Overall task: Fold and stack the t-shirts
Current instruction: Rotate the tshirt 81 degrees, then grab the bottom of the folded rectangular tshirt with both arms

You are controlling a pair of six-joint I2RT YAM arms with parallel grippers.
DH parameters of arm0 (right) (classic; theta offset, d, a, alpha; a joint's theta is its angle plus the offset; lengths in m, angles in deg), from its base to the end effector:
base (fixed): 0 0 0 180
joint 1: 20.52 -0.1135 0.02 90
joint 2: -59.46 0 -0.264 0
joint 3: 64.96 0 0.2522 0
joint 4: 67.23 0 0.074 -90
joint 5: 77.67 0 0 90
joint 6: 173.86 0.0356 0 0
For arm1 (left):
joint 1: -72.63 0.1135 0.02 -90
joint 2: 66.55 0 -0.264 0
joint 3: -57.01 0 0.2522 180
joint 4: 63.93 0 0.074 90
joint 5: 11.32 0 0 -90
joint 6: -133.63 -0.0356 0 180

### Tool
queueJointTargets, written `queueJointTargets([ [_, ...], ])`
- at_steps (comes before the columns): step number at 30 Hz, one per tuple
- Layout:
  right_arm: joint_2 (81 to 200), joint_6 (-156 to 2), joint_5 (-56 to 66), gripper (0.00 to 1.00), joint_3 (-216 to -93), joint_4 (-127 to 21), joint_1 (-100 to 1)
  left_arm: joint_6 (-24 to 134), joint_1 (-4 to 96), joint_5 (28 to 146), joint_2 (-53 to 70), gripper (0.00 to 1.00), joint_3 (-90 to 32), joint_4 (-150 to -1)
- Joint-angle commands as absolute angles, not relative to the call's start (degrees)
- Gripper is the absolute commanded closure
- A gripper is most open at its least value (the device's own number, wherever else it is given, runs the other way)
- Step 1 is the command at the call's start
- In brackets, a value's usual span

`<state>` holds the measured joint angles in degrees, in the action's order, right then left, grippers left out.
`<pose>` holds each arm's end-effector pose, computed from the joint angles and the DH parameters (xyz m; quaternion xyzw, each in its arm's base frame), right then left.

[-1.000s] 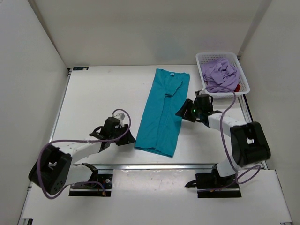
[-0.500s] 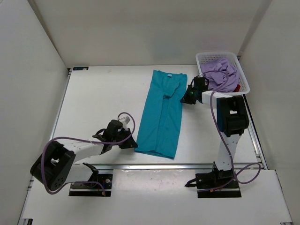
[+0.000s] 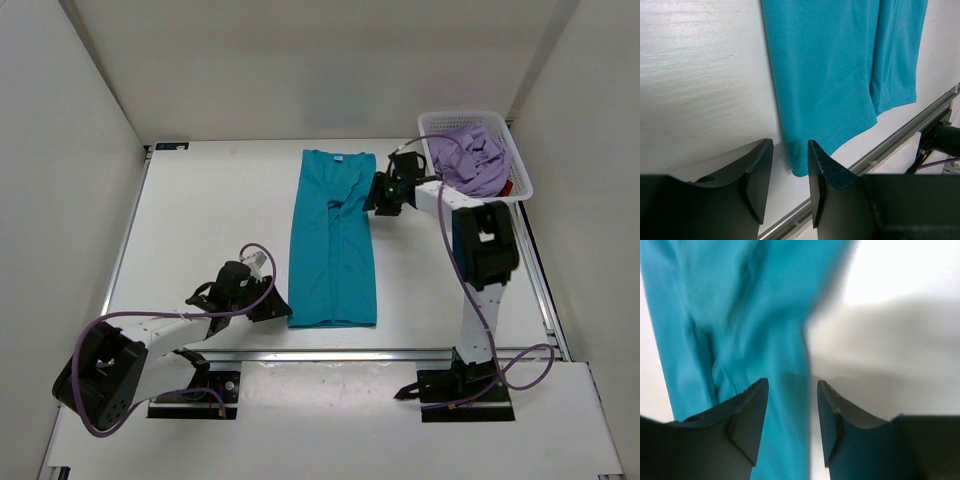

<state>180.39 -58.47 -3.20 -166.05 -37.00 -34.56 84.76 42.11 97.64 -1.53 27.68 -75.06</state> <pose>0.4463 0.1214 0.1713 0.0462 0.9313 0.2337 0.2756 0.1552 -0.1049 0.1272 -0.0245 0.9188 -0.3366 0.2046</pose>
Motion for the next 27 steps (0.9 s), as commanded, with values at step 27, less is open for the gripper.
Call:
queueJointTargets([
  [27,116.24,-35.26,-4.98,0.75,-93.04,-51.27,-51.36,83.8,37.74,99.42,0.43,0.65,27.87,-77.52],
])
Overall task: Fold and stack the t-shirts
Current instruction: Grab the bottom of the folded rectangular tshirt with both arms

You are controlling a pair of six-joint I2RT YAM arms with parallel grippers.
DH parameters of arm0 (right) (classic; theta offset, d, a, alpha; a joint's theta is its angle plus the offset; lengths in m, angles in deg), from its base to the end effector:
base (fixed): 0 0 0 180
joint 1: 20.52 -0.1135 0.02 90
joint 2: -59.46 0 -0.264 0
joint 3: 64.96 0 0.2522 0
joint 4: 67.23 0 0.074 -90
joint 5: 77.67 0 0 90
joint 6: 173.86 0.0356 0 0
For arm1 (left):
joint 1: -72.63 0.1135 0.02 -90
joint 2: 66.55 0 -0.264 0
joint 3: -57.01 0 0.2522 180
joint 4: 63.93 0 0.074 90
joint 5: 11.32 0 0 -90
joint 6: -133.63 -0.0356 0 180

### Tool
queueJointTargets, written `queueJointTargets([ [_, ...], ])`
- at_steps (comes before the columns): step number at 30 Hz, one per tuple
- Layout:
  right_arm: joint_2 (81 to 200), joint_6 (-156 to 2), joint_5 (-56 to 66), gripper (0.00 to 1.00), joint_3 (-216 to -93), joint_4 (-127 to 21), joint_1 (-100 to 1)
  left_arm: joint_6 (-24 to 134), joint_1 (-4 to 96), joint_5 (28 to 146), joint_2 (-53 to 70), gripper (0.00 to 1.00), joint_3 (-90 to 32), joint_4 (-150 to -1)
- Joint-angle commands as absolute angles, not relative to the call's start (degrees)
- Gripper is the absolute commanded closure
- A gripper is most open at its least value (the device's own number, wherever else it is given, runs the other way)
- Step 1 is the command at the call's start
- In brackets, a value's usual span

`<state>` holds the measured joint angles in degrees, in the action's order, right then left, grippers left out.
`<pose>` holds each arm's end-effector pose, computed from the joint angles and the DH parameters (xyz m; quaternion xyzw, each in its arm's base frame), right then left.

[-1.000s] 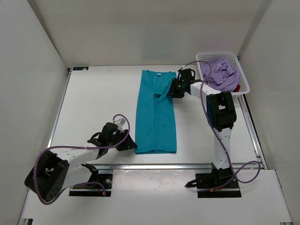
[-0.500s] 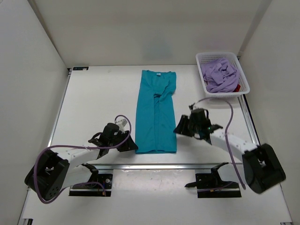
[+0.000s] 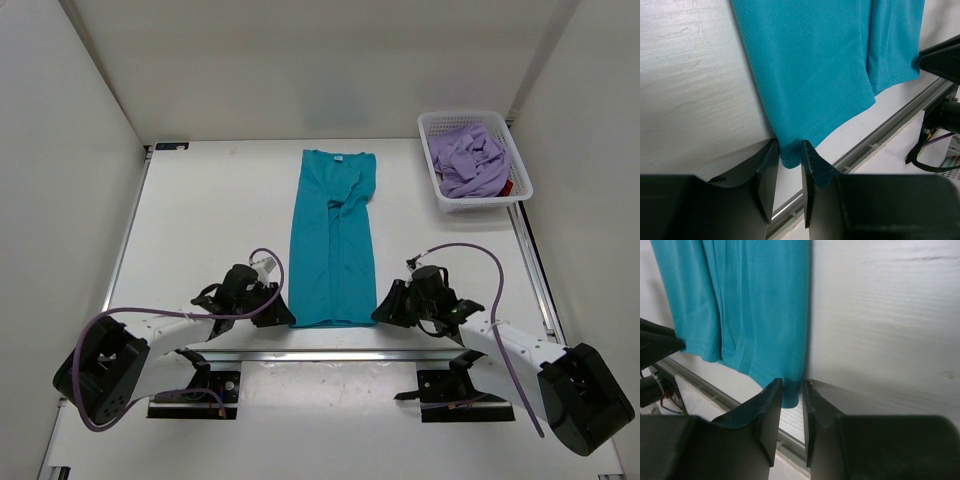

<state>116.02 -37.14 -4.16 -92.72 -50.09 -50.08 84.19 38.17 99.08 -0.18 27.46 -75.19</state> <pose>0.1435 0.0930 0.1346 0.0837 0.9152 0.3338 0.2099 0.1478 -0.1165 0.1243 0.0144 0.9211 -0.3455 0.1786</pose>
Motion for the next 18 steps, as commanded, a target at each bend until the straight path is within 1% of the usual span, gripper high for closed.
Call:
queueJointTargets([
  [1,115.63,-34.82,-4.89,0.79,-92.87,-51.18,-51.89,84.15,37.48,99.33,0.6,0.67,28.04,-76.82],
  [2,115.89,-35.16,-5.24,0.86,-92.61,-51.96,-51.54,84.15,37.48,100.03,0.69,0.71,28.22,-76.64],
  [4,116.16,-34.73,-6.56,0.9,-92.35,-52.49,-51.63,84.59,37.21,99.86,1.13,0.76,28.13,-76.03],
  [5,116.15,-34.47,-6.82,0.94,-92.6,-52.5,-51.98,84.68,37.21,100.29,0.87,0.78,28.13,-76.29],
  [6,116.24,-34.46,-6.48,0.98,-92.61,-51.98,-52.76,84.85,37.21,99.77,1.04,0.83,28.39,-76.37],
  [7,115.89,-34.64,-6.21,1.0,-93.48,-51.27,-53.38,84.77,37.04,100.12,0.08,0.86,28.66,-76.64],
  [8,115.28,-33.86,-5.17,1.0,-93.66,-49.44,-54.52,85.37,37.65,101.34,-1.32,0.91,29.18,-76.64],
  [12,108.44,-31.57,-1.12,1.0,-94.89,-41.44,-59.43,86.52,37.39,101.88,-8.77,1.0,30.33,-83.29],
  [15,104.48,-29.54,-0.68,1.0,-96.29,-37.48,-61.39,87.84,38.53,103.54,-17.92,1.0,30.33,-89.19],
  [16,103.77,-29.89,-0.85,1.0,-96.82,-36.95,-61.39,87.93,38.97,103.46,-18.99,1.0,29.98,-89.64],
  [18,104.2,-32.6,-1.29,1.0,-99.01,-37.46,-58.06,89.24,40.2,104.07,-19.7,1.0,28.05,-88.86],
])
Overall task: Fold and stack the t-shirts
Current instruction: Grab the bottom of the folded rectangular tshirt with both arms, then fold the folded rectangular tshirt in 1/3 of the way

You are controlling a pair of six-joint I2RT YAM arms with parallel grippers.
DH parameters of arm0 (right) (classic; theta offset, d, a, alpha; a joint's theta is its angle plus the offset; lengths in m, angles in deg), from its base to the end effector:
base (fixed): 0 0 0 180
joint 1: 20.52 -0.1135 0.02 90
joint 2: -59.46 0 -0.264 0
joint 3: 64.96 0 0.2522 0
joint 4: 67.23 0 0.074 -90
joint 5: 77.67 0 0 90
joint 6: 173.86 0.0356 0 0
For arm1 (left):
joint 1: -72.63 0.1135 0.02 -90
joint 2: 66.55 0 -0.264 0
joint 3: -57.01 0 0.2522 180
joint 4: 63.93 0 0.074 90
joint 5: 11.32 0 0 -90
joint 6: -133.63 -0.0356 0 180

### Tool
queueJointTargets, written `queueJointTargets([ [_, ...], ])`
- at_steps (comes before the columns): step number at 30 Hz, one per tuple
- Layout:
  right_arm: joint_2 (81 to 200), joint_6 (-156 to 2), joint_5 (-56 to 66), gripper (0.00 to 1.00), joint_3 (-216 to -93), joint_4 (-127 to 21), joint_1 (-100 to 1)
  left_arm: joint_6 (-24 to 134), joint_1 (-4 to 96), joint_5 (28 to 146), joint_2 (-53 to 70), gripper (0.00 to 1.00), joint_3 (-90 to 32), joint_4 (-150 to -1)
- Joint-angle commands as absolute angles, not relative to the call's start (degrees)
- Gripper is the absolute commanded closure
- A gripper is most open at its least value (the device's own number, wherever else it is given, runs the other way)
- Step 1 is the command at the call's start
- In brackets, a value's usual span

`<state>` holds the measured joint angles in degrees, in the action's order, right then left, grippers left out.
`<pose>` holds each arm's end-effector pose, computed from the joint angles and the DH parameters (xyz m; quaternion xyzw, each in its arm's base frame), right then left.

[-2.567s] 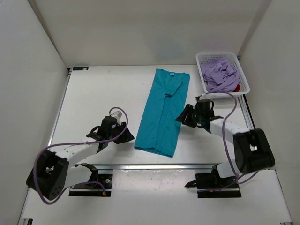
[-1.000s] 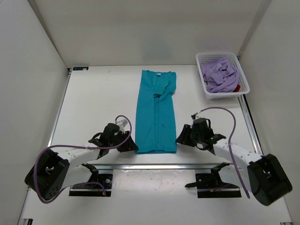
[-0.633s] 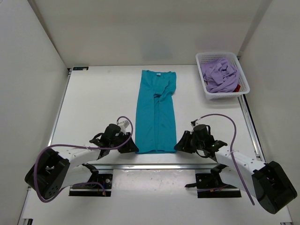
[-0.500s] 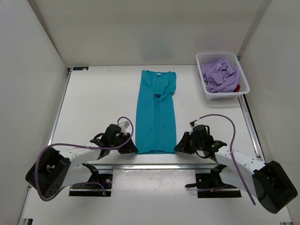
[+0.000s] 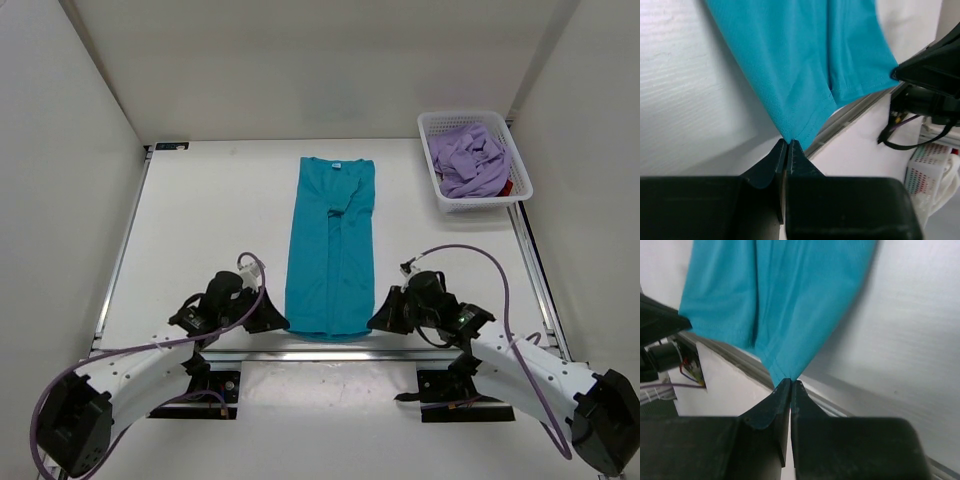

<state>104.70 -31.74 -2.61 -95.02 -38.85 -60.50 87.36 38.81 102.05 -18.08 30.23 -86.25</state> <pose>0.1137 0.1073 0.1602 0.0454 0.9115 0.3644 0.1853 0.1218 -0.0986 0.1438 0.0010 0.9049 -0.3849 0.1815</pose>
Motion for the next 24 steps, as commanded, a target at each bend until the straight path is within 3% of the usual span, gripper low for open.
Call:
queueJointTargets([
  [1,105.68,-34.79,-2.68,1.0,-100.33,-38.16,-56.91,89.25,40.9,104.6,-18.4,1.0,26.39,-87.99],
  [13,135.83,-50.28,-10.78,1.0,-127.57,-45.9,-35.21,86.35,52.77,100.83,14.73,1.0,-5.78,-79.8],
  [16,143.3,-51.25,-12.18,1.0,-132.66,-47.57,-32.65,87.75,54.35,102.05,24.92,1.0,-11.58,-78.4],
  [24,160.17,-52.65,-15.44,1.0,-144.54,-48.11,-30.36,88.54,55.93,99.25,37.06,1.0,-20.11,-78.31],
])
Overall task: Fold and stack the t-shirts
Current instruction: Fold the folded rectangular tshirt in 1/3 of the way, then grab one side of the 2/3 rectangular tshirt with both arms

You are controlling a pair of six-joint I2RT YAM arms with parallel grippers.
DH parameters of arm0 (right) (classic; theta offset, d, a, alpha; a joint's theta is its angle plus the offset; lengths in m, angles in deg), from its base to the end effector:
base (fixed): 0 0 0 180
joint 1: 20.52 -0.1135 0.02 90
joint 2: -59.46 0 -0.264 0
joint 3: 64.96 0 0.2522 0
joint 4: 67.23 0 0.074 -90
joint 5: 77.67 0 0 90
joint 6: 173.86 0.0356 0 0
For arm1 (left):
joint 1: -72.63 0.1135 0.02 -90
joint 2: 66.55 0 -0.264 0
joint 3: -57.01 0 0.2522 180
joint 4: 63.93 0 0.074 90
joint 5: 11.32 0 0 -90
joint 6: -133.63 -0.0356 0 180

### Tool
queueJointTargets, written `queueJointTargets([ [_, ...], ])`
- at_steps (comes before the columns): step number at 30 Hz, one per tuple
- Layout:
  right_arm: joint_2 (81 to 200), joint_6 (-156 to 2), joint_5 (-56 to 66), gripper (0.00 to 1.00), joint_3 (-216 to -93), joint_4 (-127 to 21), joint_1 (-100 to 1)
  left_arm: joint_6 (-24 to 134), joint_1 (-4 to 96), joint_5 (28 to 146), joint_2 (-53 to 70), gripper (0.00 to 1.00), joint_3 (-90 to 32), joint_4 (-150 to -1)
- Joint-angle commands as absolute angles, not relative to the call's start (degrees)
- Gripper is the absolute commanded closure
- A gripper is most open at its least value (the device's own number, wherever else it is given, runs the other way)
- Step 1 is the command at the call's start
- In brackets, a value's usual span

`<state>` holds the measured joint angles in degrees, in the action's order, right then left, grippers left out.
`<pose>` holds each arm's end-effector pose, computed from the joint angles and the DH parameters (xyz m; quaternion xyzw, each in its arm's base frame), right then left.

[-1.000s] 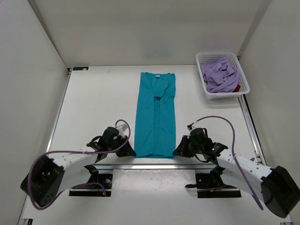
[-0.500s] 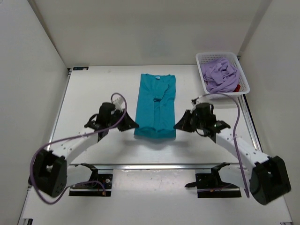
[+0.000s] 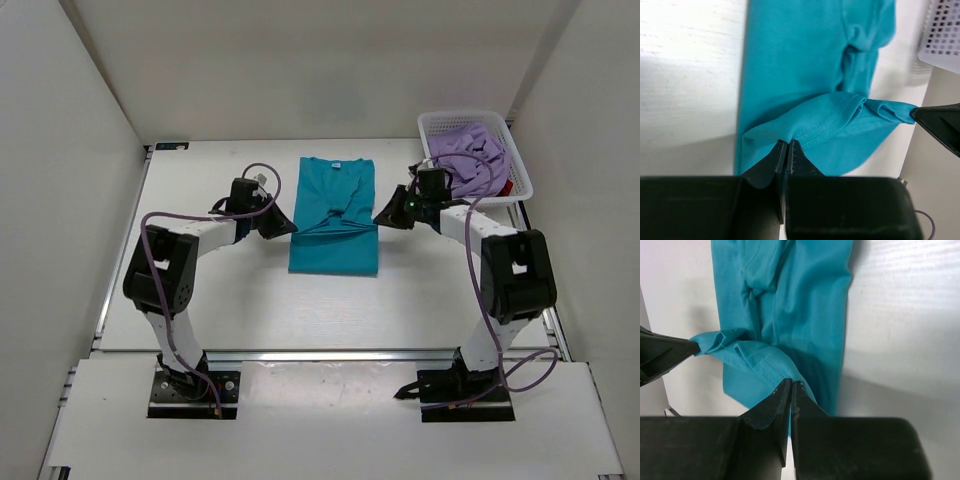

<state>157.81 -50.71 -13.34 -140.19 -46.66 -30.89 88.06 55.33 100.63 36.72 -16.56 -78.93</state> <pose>0.3582 0.0812 0.2024 0.0914 0.8961 0.3318 0.2804 0.3548 -0.1244 0.1702 -0.1412 0.8979 -0.3448 0.2344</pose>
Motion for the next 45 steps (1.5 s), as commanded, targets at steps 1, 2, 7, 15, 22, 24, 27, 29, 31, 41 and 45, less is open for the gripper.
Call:
queueJointTargets([
  [1,162.71,-52.57,-15.44,1.0,-146.38,-48.02,-30.1,88.81,56.11,99.33,38.47,0.99,-20.82,-76.31],
  [2,163.43,-52.83,-15.61,1.0,-147.53,-47.75,-29.75,89.24,56.2,99.77,38.92,0.96,-21.08,-76.11],
  [7,169.06,-51.52,-17.46,0.98,-150.79,-49.42,-28.87,89.86,56.63,100.73,44.19,0.73,-25.12,-75.06],
  [15,164.15,-54.5,-12.03,0.63,-154.4,-43.1,-29.66,92.41,57.25,97.66,31.39,0.56,-15.82,-69.26],
  [22,155.96,-56.08,-8.31,0.86,-143.24,-48.62,-35.09,95.32,46.01,95.63,25.38,0.61,-2.2,-62.49],
  [24,157.54,-56.61,-9.81,1.0,-142.79,-48.63,-36.85,95.57,44.95,97.13,26.96,0.62,-0.88,-61.71],
  [27,155.12,-54.78,-9.91,0.99,-136.49,-52.73,-38.7,95.58,45.03,96.96,26.8,0.63,2.28,-61.26],
  [29,151.15,-53.37,-8.94,1.0,-128.68,-56.33,-39.59,94.53,45.56,96.0,25.13,0.61,4.22,-61.61],
  [31,148.59,-52.83,-8.93,1.0,-125.24,-57.68,-39.5,93.73,46.09,94.24,23.63,0.61,5.72,-62.49],
  [41,149.2,-52.13,-12.1,1.0,-117.22,-58.74,-36.34,94.25,47.41,96.87,27.25,0.58,8.44,-61.35],
  [45,143.77,-50.73,-13.5,0.76,-113.63,-62.5,-35.64,93.81,47.5,93.19,21.7,0.49,11.08,-62.22],
])
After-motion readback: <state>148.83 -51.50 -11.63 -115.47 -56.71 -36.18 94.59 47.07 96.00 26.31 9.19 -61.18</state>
